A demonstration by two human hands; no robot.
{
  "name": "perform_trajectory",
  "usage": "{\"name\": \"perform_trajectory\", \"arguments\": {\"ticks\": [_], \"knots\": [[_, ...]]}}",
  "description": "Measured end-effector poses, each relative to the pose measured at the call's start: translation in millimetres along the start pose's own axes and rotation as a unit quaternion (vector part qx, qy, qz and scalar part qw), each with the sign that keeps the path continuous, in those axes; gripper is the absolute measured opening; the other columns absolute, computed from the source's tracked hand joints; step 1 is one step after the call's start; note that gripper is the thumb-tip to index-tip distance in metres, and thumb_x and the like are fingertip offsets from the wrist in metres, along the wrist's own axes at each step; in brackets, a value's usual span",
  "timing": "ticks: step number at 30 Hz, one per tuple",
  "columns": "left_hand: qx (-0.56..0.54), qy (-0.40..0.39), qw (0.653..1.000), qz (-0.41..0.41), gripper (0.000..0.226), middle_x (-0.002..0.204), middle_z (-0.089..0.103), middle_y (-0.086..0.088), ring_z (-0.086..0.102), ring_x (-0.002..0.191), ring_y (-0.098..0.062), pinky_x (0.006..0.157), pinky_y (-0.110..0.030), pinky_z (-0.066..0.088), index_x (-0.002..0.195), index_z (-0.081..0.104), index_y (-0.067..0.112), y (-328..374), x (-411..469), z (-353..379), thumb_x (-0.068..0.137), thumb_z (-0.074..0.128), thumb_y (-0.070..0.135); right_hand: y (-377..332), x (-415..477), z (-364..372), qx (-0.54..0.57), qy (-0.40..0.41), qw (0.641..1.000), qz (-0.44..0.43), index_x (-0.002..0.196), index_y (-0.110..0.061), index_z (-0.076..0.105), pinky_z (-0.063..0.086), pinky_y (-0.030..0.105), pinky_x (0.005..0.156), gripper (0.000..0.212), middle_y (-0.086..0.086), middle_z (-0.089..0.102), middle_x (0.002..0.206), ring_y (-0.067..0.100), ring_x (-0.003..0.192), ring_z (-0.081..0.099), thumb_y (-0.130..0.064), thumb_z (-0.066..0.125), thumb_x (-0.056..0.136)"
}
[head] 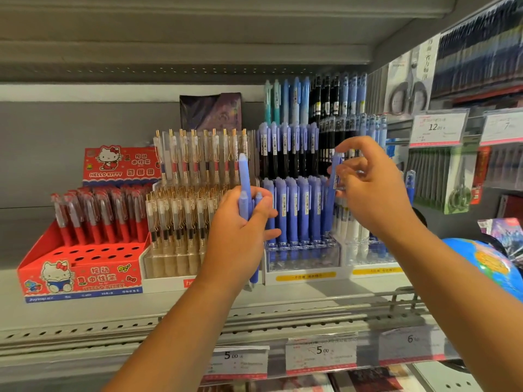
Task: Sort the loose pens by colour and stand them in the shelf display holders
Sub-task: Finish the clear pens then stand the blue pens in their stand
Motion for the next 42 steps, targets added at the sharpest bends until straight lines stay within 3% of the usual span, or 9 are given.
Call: {"name": "perform_trajectory", "arguments": {"ticks": [5,14,20,25,30,33,35,38,42], "knots": [[0.006,0.002,1.000,-0.002,0.009,0.104,0.058,-0.020,0.069,0.086,-0.033,0.061,-0.018,0.057,0.093,0.061,0.022,2,-1,0,0.100,0.055,0.025,6,1,-1,-0.029,-0.009,0.999,0.010,0.103,-0.040,0.055,0.058,0.056,0.070,0.033,-0.004,0.064,0.086,0.028,0.080,0.065,-0.008,0.050,0.098],[0.006,0.007,1.000,0.011,0.011,0.092,0.050,-0.009,0.065,0.077,-0.020,0.063,-0.024,0.060,0.090,0.059,0.024,3,0,0,0.100,0.054,0.025,9,-5,20,-0.190,-0.075,0.979,-0.020,0.115,-0.027,0.050,0.056,0.048,0.065,0.024,0.000,0.063,0.090,0.022,0.071,0.062,-0.010,0.049,0.099],[0.002,-0.002,1.000,0.008,0.009,0.087,0.055,-0.015,0.063,0.072,-0.014,0.064,-0.024,0.060,0.094,0.059,0.020,2,0,4,0.100,0.054,0.022,6,-8,23,-0.326,-0.103,0.939,-0.026,0.119,-0.030,0.040,0.057,0.051,0.062,0.033,0.008,0.065,0.084,0.034,0.072,0.062,-0.007,0.048,0.097],[0.003,-0.015,1.000,0.005,0.009,0.093,0.054,-0.020,0.063,0.080,-0.028,0.066,-0.021,0.058,0.095,0.058,0.018,4,-1,10,0.101,0.052,0.023,7,-11,25,-0.373,-0.114,0.921,-0.026,0.125,-0.030,0.036,0.057,0.046,0.058,0.039,0.008,0.063,0.074,0.032,0.064,0.063,-0.004,0.048,0.098],[0.016,-0.022,1.000,0.012,0.010,0.095,0.055,-0.013,0.061,0.074,-0.018,0.063,-0.016,0.055,0.094,0.057,0.021,8,-3,12,0.101,0.051,0.025,-2,-14,22,-0.413,-0.082,0.906,-0.045,0.130,-0.029,0.039,0.040,0.032,0.048,0.035,0.004,0.060,0.074,0.031,0.065,0.057,-0.016,0.048,0.098],[0.053,-0.015,0.998,0.020,0.012,0.080,0.055,-0.013,0.052,0.058,-0.017,0.056,-0.021,0.050,0.093,0.056,0.025,10,-4,9,0.101,0.049,0.031,-17,-20,20,-0.334,-0.068,0.937,-0.079,0.129,-0.031,0.045,0.041,0.031,0.048,0.035,-0.005,0.063,0.079,0.023,0.062,0.057,-0.023,0.051,0.095],[0.063,-0.001,0.998,0.025,0.013,0.074,0.051,-0.009,0.043,0.052,-0.012,0.053,-0.024,0.045,0.092,0.055,0.027,12,-4,6,0.101,0.049,0.033,-21,-28,33,-0.172,-0.143,0.973,-0.052,0.119,-0.035,0.051,0.052,0.041,0.052,0.031,-0.008,0.066,0.081,0.018,0.059,0.061,-0.024,0.058,0.092],[0.053,0.004,0.998,0.028,0.016,0.068,0.052,-0.004,0.044,0.049,-0.009,0.049,-0.020,0.044,0.092,0.056,0.028,14,-4,4,0.096,0.049,0.042,-26,-46,63,0.025,-0.273,0.961,0.018,0.112,-0.036,0.055,0.060,0.047,0.068,0.033,-0.005,0.072,0.086,0.023,0.072,0.070,-0.021,0.070,0.087],[0.033,-0.007,0.999,0.025,0.018,0.063,0.055,0.008,0.051,0.051,-0.004,0.050,-0.017,0.048,0.094,0.058,0.028,15,-5,6,0.093,0.049,0.044,-35,-57,81,0.056,-0.296,0.954,-0.006,0.115,-0.035,0.052,0.061,0.045,0.071,0.045,-0.001,0.072,0.086,0.018,0.069,0.071,-0.022,0.079,0.081]]}}
Point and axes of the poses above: each hand's wrist, its own x-axis towards the middle knuckle, its own z-axis out of the palm, y = z × x, the point moved 10 cm from there along x, towards the middle knuckle
